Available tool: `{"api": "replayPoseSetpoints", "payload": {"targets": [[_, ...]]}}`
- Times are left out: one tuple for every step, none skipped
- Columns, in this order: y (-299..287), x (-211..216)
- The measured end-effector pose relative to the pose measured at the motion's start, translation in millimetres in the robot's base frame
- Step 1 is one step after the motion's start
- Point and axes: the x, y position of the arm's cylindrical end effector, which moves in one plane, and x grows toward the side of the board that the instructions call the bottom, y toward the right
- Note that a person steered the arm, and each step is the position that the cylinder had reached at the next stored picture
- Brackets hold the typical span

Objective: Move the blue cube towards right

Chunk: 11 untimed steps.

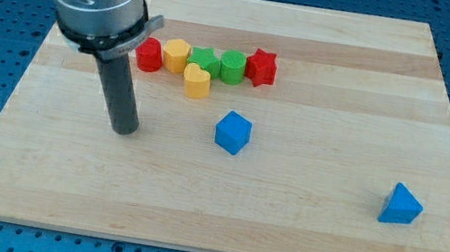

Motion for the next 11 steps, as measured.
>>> {"api": "replayPoseSetpoints", "payload": {"targets": [[54,5],[104,5],[67,5],[27,-6],[82,-22],[172,-19],[207,-25],[158,-29],[128,-4],[163,19],[219,19]]}}
